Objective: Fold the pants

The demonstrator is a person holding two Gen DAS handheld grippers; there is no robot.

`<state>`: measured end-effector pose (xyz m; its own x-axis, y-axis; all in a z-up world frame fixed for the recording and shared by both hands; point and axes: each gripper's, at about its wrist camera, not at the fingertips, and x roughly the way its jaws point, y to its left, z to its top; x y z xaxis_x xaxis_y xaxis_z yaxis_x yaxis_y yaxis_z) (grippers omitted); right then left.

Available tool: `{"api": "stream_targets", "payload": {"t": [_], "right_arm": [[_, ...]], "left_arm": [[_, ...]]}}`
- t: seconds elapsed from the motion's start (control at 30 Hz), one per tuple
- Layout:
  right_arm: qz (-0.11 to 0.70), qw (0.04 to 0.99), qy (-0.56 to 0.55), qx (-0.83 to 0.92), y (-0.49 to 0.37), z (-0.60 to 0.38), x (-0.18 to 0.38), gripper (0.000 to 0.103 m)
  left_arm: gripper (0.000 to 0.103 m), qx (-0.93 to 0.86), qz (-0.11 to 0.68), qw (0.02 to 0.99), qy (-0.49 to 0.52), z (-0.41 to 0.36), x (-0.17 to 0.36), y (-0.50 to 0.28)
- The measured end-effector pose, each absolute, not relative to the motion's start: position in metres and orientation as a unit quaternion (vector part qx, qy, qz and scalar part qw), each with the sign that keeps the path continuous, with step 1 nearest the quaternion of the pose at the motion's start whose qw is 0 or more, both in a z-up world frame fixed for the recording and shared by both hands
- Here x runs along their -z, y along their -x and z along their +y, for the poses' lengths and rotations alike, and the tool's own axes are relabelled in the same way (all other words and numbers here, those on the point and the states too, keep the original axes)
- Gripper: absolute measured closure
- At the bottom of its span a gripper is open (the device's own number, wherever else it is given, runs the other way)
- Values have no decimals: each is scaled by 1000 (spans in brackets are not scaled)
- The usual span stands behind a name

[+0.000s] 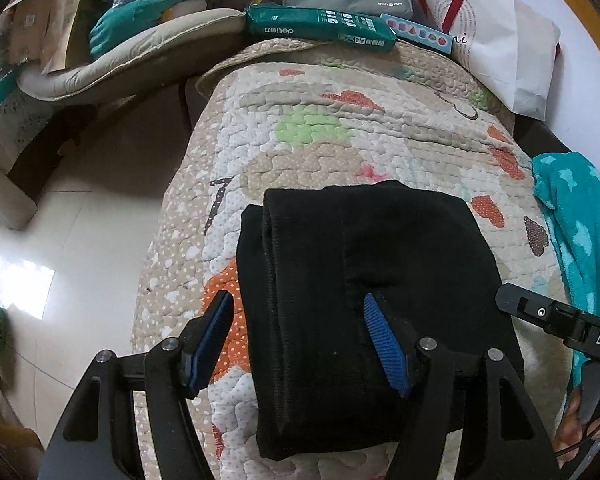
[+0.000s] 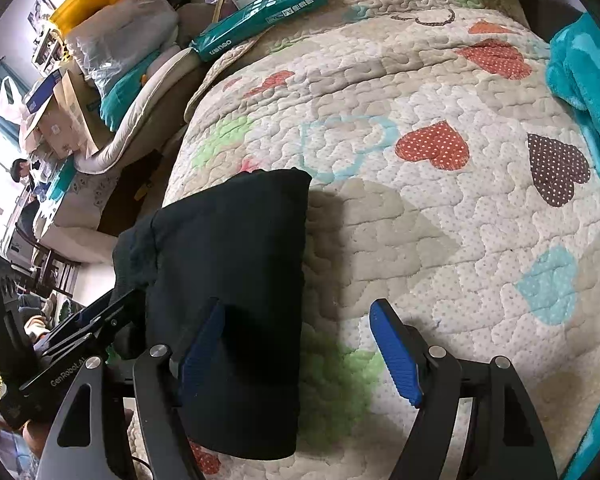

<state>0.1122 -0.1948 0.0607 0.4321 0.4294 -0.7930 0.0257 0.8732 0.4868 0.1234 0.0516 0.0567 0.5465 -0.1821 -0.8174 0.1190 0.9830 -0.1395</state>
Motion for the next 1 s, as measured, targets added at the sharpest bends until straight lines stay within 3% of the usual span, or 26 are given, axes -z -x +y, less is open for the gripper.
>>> {"api": "stream_targets", "payload": {"t": [0.7, 1.0], "right_arm": [[519, 816, -220, -124, -113, -195, -60, 23], [518, 816, -221, -127, -119, -192, -59, 22]], "left_arm": [[36, 85, 466, 880, 29, 52, -58, -123], [36, 69, 464, 876, 114, 96, -67, -135]]}}
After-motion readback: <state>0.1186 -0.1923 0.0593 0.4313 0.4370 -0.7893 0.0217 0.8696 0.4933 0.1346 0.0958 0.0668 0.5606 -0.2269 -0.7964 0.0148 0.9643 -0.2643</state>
